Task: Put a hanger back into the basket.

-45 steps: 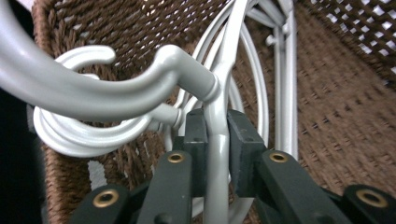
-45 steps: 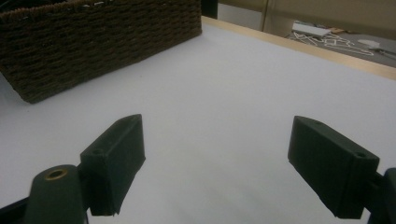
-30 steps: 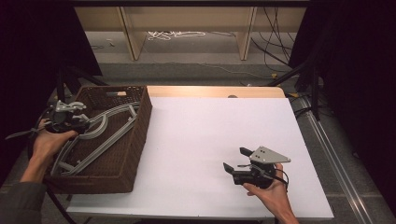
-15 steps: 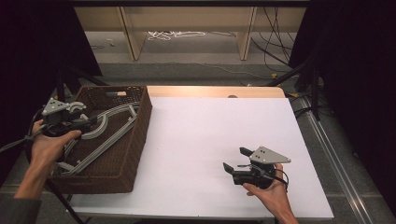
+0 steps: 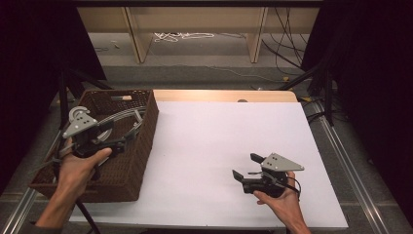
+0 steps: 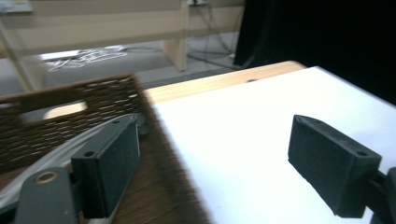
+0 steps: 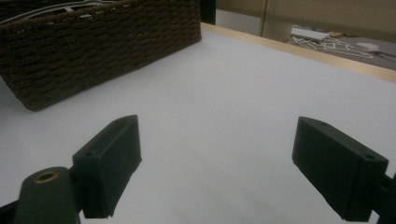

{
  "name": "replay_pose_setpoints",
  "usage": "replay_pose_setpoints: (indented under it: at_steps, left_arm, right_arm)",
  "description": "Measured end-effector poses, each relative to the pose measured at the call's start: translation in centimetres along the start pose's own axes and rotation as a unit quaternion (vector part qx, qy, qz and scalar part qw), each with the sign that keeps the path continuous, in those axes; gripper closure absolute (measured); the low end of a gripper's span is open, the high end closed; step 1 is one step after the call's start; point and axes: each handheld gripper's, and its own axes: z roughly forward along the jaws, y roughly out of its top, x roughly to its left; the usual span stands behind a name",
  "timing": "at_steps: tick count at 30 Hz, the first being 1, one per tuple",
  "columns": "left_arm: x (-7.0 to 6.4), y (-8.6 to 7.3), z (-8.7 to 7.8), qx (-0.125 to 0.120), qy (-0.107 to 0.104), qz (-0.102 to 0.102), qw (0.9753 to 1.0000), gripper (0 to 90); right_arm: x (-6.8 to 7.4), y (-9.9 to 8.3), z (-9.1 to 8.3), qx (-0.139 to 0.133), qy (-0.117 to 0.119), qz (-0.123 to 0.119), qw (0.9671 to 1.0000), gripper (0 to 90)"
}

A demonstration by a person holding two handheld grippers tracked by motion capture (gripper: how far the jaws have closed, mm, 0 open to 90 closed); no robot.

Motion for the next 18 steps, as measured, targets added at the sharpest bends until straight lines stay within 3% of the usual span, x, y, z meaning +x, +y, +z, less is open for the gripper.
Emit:
replay_pose_setpoints:
  at_steps: [4,7,18]
  left_arm:
    - [-1.6,-0.8,0.7,0.000,-0.022,0.007,0.9997,16.4]
    - [-2.6,-1.5,1.2,0.001,-0.032,0.006,0.9995,16.4]
    - [-5.0,-4.1,2.2,-0.015,-0.067,0.012,0.9975,16.4]
  right_arm:
    - [0.0,0.1,-0.1,-0.003,-0.004,-0.010,0.9999,16.4]
    - [0.1,0.1,-0.1,0.002,-0.002,-0.001,1.0000,16.4]
    - [0.5,-0.1,-0.6,-0.001,0.005,0.004,1.0000,16.5]
